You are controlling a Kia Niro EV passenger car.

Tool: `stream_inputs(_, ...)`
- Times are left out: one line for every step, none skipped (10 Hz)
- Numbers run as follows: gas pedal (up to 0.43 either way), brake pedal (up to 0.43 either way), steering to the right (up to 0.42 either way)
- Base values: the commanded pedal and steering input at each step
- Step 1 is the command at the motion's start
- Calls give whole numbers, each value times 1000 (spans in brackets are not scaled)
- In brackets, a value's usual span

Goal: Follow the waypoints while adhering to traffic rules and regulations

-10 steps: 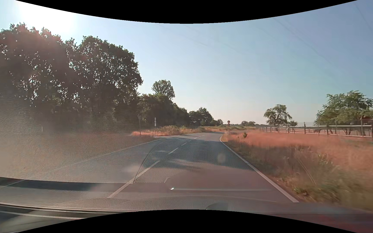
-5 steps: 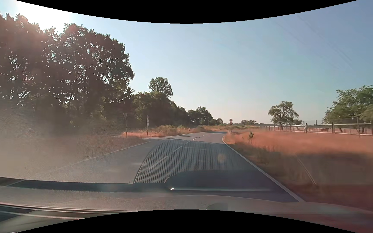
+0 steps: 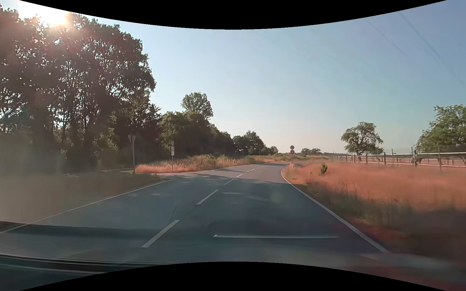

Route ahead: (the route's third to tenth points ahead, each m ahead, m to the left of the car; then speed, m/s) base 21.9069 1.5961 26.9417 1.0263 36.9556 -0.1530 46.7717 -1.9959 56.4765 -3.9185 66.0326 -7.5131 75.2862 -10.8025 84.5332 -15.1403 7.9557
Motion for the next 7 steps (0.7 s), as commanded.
stream_inputs(0,268,4)
stream_inputs(0,268,5)
stream_inputs(0,268,5)
stream_inputs(0,268,5)
stream_inputs(0,268,6)
stream_inputs(0,268,6)
stream_inputs(0,268,6)
